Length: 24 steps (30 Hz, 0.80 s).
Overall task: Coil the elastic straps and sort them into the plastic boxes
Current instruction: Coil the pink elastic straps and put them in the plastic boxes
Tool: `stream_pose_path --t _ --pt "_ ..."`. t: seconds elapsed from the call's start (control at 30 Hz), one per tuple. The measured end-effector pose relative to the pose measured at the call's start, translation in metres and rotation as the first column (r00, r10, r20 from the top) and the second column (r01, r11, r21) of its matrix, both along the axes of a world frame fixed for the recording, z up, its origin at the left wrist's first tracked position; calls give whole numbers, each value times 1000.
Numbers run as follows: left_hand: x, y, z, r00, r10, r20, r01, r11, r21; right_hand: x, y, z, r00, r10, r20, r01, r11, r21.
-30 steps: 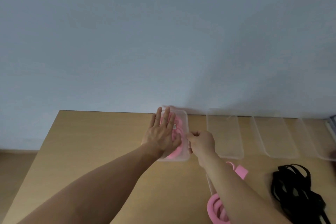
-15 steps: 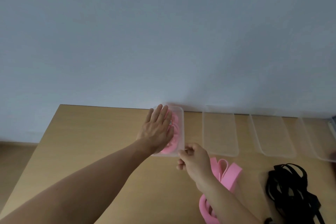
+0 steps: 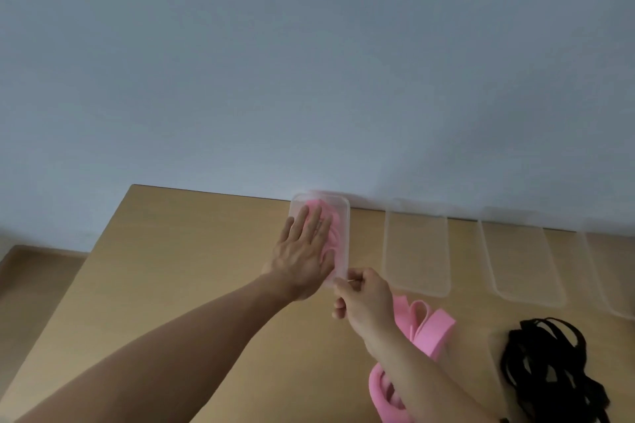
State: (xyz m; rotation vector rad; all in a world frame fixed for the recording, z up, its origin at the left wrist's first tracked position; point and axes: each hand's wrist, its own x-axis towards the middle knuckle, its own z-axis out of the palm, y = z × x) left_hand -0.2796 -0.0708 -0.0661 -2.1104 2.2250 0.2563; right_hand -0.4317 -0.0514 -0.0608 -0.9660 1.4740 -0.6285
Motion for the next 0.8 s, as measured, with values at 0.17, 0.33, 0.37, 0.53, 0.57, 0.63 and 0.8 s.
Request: stream_pose_path --t 0.17,0.33,0.37,0.53,0.57,0.63,0.8 --pt "-1 -11 1 999 4 45 -6 999 45 0 -8 11 979 93 -181 -109 991 -80" --pt "2 -9 7 994 -39 100 36 999 36 -15 16 28 918 215 -335 -276 950 -147" --pt "1 -7 11 993 -41 107 40 999 19 -23 23 32 895 210 -395 -302 934 -189" --pt "-31 9 43 994 -76 -75 65 988 -138 -84 49 49 725 83 -684 -371 883 -287" --pt "-41 14 48 980 -104 -170 80 986 -144 -96 53 49 702 89 -706 -376 889 -261" --pt "-60 27 56 940 -138 -311 112 989 -98 -114 59 48 666 128 -735 -385 903 -192" --pt "-90 57 66 906 -29 -422 62 996 64 -131 70 41 637 148 -756 -316 945 -82"
